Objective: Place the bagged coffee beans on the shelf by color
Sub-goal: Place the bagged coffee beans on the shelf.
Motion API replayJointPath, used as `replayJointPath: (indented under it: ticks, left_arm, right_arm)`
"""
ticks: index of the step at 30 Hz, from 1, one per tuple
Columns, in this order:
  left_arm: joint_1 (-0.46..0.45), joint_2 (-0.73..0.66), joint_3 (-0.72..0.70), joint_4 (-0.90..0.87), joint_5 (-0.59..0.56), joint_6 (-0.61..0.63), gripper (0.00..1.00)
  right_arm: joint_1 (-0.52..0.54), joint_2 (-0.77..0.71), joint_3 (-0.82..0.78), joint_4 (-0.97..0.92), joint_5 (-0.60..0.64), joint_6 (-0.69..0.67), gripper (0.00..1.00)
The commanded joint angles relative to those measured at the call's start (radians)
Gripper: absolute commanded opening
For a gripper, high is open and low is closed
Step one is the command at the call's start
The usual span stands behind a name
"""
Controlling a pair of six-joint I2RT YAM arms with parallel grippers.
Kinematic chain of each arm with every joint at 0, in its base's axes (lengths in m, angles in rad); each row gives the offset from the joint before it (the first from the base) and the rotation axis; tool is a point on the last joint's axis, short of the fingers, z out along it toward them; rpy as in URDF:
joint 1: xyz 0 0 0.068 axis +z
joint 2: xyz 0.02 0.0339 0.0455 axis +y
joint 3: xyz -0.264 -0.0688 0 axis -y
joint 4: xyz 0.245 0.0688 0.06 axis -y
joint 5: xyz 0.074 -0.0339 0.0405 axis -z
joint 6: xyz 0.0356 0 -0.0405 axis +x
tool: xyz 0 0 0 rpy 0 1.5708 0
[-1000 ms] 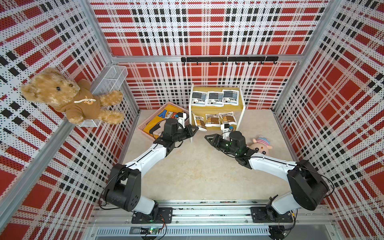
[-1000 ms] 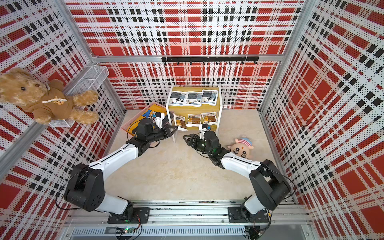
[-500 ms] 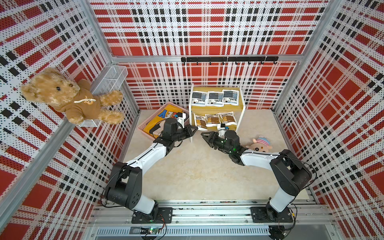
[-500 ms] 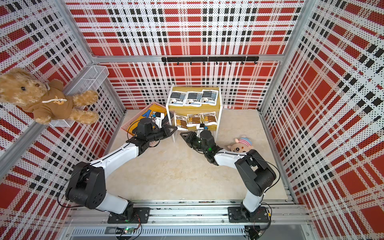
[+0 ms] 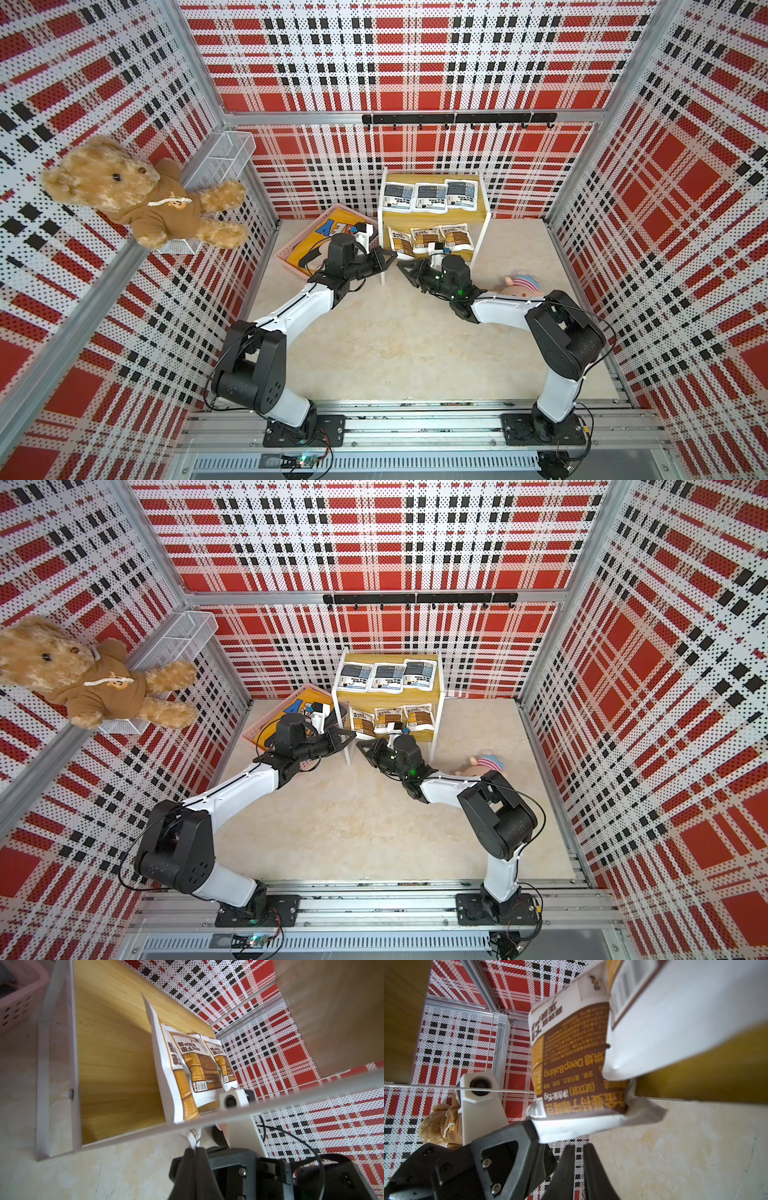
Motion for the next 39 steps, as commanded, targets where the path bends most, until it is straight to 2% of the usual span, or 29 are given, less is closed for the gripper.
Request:
replayJointPath:
  ticks: [1,14,19,23,25,26,32,39]
  left_arm:
    - [0.011,0.014,0.024,-0.003,-0.008,0.008,0.0]
    - [0.026,0.004,0.016,-0.012,0.008,0.01,0.03]
    - [0.031,-0.017,0.002,-0.03,0.013,0.018,0.16]
    - [0.037,-0.04,-0.019,-0.038,0.013,0.023,0.34]
    - [0.044,-0.048,-0.027,-0.045,0.014,0.026,0.36]
    - [0.048,-0.051,-0.029,-0.049,0.017,0.028,0.4]
    - [0.058,-0.106,-0.067,-0.062,0.033,0.027,0.48]
    - [0.174,-0.275,-0.182,-0.069,0.014,-0.012,0.49]
  right_arm:
    - [-0.001,0.022,0.034,-0.006,0.005,-0.01,0.15]
    - [-0.001,0.055,0.103,-0.051,0.016,-0.029,0.14]
    - [-0.002,0.071,0.128,-0.062,0.017,-0.034,0.14]
    - [0.001,0.085,0.14,-0.058,0.016,-0.029,0.14]
    - [0.003,0.092,0.148,-0.058,0.015,-0.029,0.14]
    - [0.004,0.094,0.151,-0.058,0.015,-0.029,0.14]
    - [0.015,0.096,0.149,-0.062,0.014,-0.028,0.15]
    - [0.022,0.091,0.135,-0.063,0.01,-0.029,0.17]
